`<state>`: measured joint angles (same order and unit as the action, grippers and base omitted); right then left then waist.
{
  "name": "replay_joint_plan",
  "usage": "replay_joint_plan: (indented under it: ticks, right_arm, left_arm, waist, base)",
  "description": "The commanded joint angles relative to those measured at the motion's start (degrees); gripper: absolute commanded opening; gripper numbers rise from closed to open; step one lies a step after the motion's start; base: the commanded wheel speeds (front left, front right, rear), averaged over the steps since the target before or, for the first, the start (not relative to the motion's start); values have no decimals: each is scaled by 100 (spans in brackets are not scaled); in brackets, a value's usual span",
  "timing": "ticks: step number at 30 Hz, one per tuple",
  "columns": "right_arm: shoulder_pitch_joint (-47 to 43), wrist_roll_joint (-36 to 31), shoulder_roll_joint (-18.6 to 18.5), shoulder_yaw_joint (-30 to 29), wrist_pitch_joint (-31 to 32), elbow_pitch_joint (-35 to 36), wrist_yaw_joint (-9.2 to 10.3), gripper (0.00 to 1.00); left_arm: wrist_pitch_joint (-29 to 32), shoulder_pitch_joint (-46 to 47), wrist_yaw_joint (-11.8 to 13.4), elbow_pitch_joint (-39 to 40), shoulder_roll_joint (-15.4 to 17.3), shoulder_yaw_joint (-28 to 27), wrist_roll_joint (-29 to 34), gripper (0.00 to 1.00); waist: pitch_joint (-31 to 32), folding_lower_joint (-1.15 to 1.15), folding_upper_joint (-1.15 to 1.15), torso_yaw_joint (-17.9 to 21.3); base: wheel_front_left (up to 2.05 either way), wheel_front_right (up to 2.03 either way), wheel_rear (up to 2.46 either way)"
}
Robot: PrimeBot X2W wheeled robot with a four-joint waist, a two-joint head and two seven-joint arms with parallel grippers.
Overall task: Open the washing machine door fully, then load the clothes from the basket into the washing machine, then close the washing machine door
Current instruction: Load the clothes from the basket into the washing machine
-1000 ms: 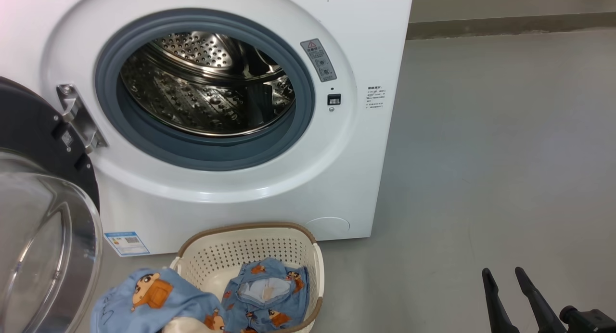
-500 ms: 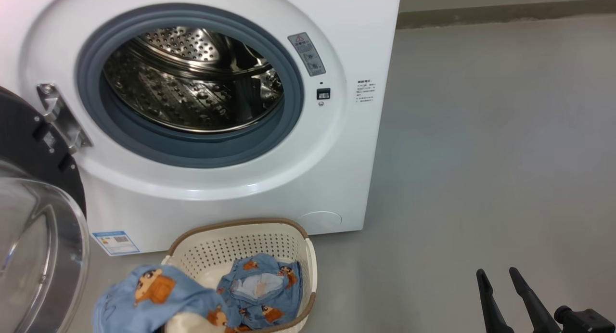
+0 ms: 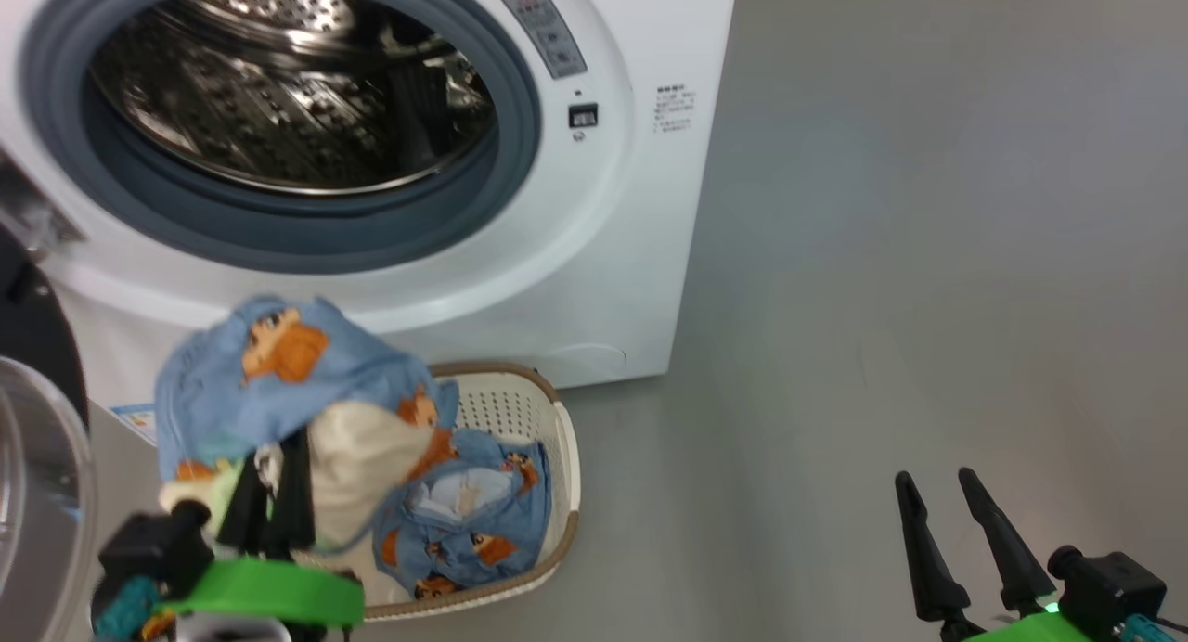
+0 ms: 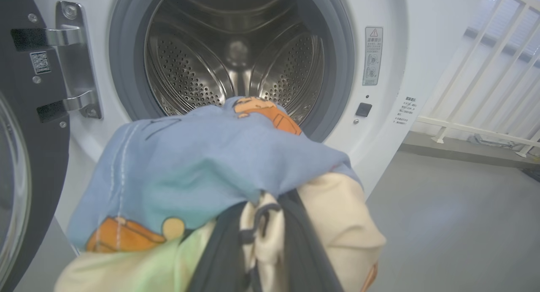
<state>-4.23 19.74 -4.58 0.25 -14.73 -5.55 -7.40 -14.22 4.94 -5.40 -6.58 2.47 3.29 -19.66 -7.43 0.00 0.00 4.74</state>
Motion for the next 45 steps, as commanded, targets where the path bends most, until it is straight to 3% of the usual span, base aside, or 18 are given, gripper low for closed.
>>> replay_joint_plan:
  ticks: [1, 8, 21, 39, 45]
  right_arm:
    - [221, 7, -13, 182, -27, 132, -9, 100]
    - [484, 54, 67, 282, -27, 95, -9, 100]
    - [792, 149, 148, 536, -27, 18, -9, 100]
    - [937, 284, 168, 858, -27, -12, -9, 100]
    - [879, 298, 169, 875, -27, 25, -9, 100]
  left_arm:
    - [-78, 399, -25, 59, 41, -253, 147, 0]
    - [-78, 1336, -33, -294, 109, -494, 403, 0]
    - [-78, 3436, -29, -1612, 785, -882, 781, 0]
    - [-78, 6175, 194, -3811, 1595, -772, 1331, 0]
    - [-78, 6778, 122, -4135, 1744, -567, 1500, 0]
  waist:
    - [-389, 0, 0, 243]
    - [-772, 0, 0, 505]
    - [-1477, 0, 0, 1097]
    - [-2584, 0, 0, 1602]
    - [-2872, 0, 0, 1606]
  base:
    - [0, 0, 0]
    - [0, 0, 0]
    - [0, 0, 0]
    - [0, 0, 0]
    - [0, 0, 0]
